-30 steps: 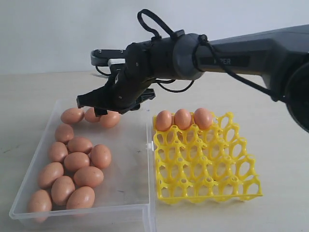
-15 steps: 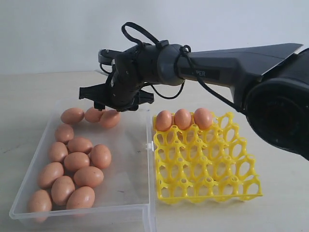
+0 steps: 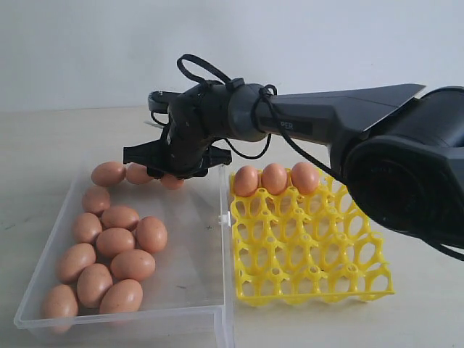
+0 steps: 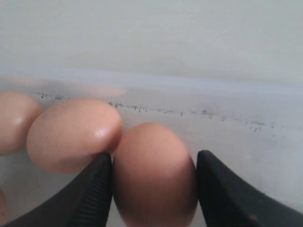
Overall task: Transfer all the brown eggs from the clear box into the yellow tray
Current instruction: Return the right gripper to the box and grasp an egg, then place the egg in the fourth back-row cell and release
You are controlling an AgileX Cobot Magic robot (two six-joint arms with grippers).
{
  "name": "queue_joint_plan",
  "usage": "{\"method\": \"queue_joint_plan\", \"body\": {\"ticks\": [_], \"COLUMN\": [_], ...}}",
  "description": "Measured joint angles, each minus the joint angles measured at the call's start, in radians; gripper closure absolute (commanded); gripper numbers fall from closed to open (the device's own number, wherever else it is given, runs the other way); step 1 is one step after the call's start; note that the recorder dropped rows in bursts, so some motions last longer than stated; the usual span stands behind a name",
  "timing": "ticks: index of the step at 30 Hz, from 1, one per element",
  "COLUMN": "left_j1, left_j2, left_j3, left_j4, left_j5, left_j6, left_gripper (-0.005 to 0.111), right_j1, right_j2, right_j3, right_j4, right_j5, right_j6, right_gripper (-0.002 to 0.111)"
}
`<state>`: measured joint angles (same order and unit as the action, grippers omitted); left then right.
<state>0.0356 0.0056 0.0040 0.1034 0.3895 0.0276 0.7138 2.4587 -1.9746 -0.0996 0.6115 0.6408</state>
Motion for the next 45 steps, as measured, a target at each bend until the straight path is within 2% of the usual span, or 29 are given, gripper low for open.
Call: {"method": "queue_joint_plan", "body": {"ticks": [1,2,7,9,17,23,27,36,45], "left_j1": [0.000,0.000,0.000,0.000,0.000,0.000,0.000,0.000,0.000], "left_j2": [0.000,0.000,0.000,0.000,0.000,0.000,0.000,0.000,0.000], "left_j3": [0.000,0.000,0.000,0.000,0.000,0.000,0.000,0.000,0.000], "left_j4": [0.000,0.000,0.000,0.000,0.000,0.000,0.000,0.000,0.000], "left_j5": [0.000,0.000,0.000,0.000,0.000,0.000,0.000,0.000,0.000], "left_j6": [0.000,0.000,0.000,0.000,0.000,0.000,0.000,0.000,0.000], "left_gripper": [0.107,0.107,0.107,0.107,0.107,0.107,0.107,0.107,0.107], "right_j1": [0.000,0.000,0.000,0.002,-0.006,-0.086,-0.141,-0.274,-0.360], "right_j2": [0.000,0.002,-0.013,-0.068,-0.387,-0.540,-0.623,-0.686,-0.690], "right_j3": [0.000,0.000,-0.002,0.047,0.460,0.762,0.935,1.172,1.214], "right_j4": [0.000,0.000,0.000,0.000,0.007,0.191,0.286,0.394,0.439], "right_j5": [0.000,0.000,0.026,-0.040,-0.517,-0.697,-0.787,-0.882,-0.903], "right_j6": [-0.005,-0.021,-0.143,-0.209,-0.398,-0.697,-0.821,-0.871,-0.875], "right_gripper": [0.103,0.108,0.108,0.108,0.108,0.108,0.108,0.108,0.108]}}
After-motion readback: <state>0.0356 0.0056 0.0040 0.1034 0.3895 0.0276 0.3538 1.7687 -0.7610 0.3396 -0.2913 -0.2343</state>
